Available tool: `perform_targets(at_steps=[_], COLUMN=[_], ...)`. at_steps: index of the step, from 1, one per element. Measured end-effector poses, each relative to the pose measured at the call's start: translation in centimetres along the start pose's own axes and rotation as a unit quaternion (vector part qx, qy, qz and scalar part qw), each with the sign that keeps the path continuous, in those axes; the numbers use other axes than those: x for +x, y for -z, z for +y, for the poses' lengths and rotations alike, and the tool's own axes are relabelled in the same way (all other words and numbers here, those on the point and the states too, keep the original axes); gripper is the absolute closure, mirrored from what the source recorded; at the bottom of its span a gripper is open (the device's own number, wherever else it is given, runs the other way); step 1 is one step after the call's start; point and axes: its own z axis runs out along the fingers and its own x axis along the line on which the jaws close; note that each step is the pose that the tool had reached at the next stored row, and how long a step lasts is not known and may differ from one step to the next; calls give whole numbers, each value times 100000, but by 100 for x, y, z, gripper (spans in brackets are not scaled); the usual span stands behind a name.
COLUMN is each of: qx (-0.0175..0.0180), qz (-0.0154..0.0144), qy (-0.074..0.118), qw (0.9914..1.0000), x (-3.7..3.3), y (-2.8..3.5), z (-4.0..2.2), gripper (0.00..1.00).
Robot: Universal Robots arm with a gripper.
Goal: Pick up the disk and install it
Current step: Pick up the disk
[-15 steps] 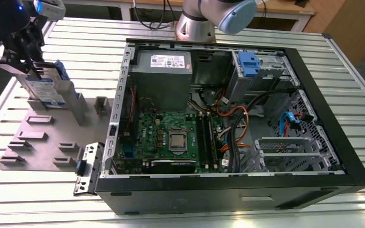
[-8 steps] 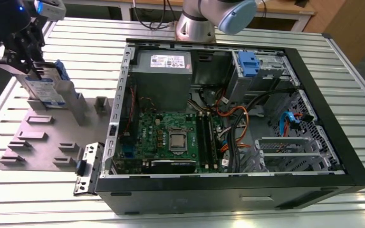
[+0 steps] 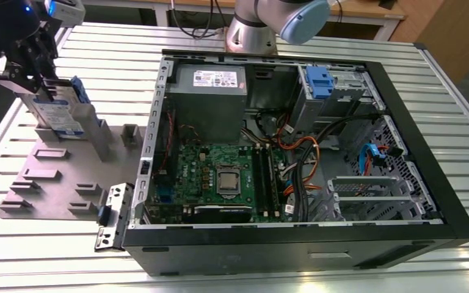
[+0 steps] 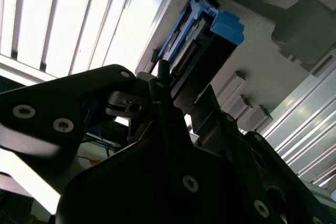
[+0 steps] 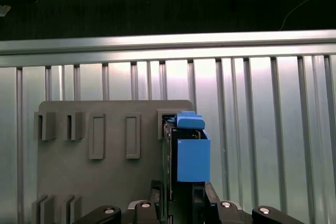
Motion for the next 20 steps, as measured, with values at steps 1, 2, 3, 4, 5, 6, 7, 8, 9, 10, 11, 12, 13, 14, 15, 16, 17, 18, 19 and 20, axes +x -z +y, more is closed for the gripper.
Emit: perform_targets(at_steps=[1, 2, 3, 4, 5, 6, 7, 8, 9, 10, 11, 12, 13, 14, 15, 16, 17, 18, 19, 20], qx=[5, 2, -9, -10, -5, 3, 4, 10, 4, 3, 13, 15, 20, 23, 22, 25, 20, 22, 22, 23], qz=[-3, -2, 4, 5, 2, -6, -7, -13, -8, -10, -17, -19, -15, 15, 24, 27, 30, 29, 30, 27], qy=[2, -4, -27, -65, -136, -250, -345, -434, -511, -564, -620, -661, -692, -728, -753, -759, -771, -778, -779, -782], qw=[100000, 100000, 100000, 100000, 100000, 100000, 99999, 99999, 99999, 99998, 99998, 99998, 99998, 99997, 99997, 99997, 99997, 99997, 99997, 99997], x=[0, 0, -1, -2, -3, -4, -5, -7, -10, -17, -22, -25, -25, -25, -26, -26, -26, -26, -26, -26], y=[0, 0, 2, 2, 1, 0, -1, -2, -2, -2, -3, -4, -4, -4, -4, -4, -4, -4, -4, -4], z=[0, 0, -1, -1, -2, -4, -7, -9, -10, -10, -11, -13, -13, -14, -13, -13, -14, -14, -14, -14], gripper=[58, 58, 58, 58, 58, 58, 58, 58, 58, 58, 58, 58, 58, 58, 58, 58, 58, 58, 58, 58])
